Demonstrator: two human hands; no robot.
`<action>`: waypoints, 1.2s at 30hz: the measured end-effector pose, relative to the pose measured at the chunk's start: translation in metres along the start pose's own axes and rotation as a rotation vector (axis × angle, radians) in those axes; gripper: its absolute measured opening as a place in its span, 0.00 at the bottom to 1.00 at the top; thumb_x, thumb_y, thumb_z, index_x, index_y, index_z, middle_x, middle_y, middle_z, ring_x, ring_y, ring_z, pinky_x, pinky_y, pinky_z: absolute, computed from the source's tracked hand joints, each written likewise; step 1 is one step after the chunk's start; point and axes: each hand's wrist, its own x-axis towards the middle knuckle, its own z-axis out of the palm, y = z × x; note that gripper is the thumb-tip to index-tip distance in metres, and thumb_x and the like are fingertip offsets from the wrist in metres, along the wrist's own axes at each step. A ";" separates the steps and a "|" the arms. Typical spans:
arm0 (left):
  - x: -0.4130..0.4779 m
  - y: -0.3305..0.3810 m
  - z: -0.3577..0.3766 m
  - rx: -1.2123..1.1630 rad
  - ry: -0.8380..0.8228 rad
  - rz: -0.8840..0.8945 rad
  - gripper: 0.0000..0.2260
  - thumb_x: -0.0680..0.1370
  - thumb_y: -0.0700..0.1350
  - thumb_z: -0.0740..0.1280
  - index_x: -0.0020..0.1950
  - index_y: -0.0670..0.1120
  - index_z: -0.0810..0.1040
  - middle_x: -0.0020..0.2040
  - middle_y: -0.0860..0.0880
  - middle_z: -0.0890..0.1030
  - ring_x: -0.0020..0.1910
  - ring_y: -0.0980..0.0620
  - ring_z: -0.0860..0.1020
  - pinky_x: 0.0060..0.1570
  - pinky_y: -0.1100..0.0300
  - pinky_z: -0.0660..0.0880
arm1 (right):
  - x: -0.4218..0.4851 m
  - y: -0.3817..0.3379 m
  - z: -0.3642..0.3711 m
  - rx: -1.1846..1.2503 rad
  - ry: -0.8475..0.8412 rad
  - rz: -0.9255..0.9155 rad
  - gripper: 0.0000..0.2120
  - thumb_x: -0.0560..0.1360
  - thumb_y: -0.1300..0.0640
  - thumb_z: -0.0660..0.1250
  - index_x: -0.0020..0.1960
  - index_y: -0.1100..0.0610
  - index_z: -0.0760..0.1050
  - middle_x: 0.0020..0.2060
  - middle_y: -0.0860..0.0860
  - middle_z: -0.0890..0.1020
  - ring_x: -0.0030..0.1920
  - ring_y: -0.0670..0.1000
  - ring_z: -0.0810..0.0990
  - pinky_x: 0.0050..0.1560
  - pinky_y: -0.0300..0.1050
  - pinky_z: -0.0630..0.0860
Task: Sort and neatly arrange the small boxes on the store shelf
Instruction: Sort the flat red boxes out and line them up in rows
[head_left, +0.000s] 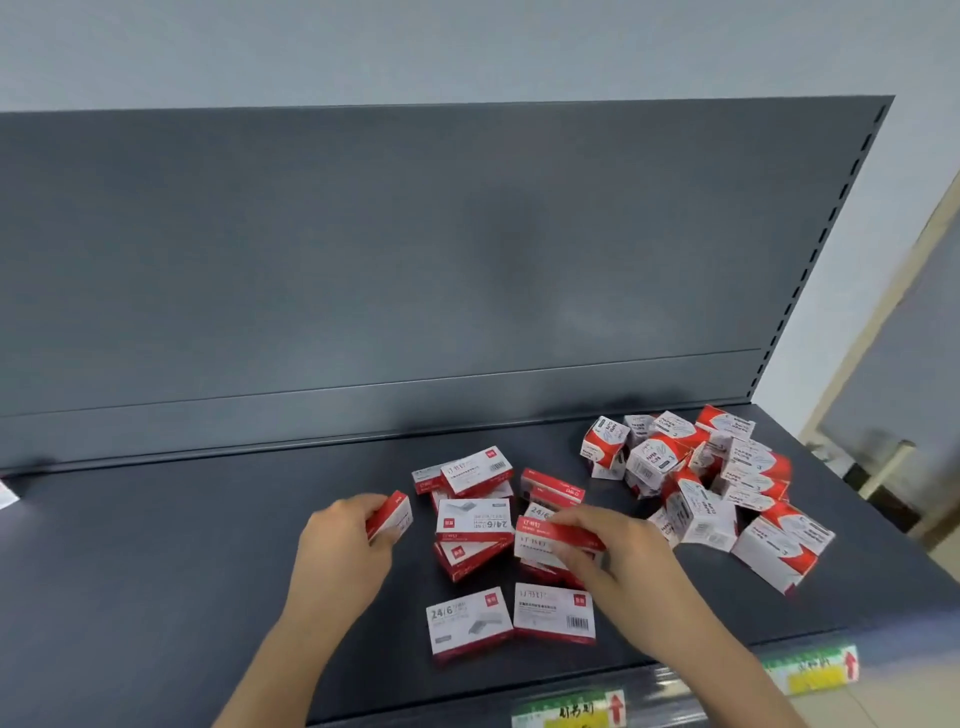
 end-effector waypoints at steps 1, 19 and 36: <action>0.000 -0.001 0.003 0.001 -0.002 -0.007 0.09 0.75 0.42 0.67 0.55 0.48 0.81 0.48 0.50 0.84 0.41 0.54 0.78 0.36 0.67 0.69 | -0.003 0.002 0.004 0.005 -0.008 -0.003 0.11 0.75 0.53 0.67 0.57 0.50 0.78 0.49 0.41 0.82 0.38 0.32 0.75 0.41 0.23 0.68; -0.015 -0.021 -0.029 0.047 0.036 0.013 0.27 0.79 0.58 0.55 0.73 0.46 0.61 0.72 0.50 0.68 0.71 0.54 0.66 0.68 0.63 0.60 | 0.041 -0.067 0.044 -0.085 -0.086 -0.151 0.22 0.73 0.48 0.66 0.66 0.48 0.70 0.61 0.42 0.74 0.64 0.46 0.72 0.61 0.36 0.63; 0.033 -0.277 -0.199 0.152 0.119 -0.214 0.20 0.78 0.50 0.61 0.69 0.45 0.66 0.66 0.49 0.73 0.64 0.51 0.73 0.59 0.60 0.71 | 0.175 -0.327 0.256 -0.338 -0.383 -0.559 0.30 0.79 0.51 0.58 0.76 0.57 0.49 0.75 0.53 0.57 0.75 0.52 0.55 0.75 0.46 0.51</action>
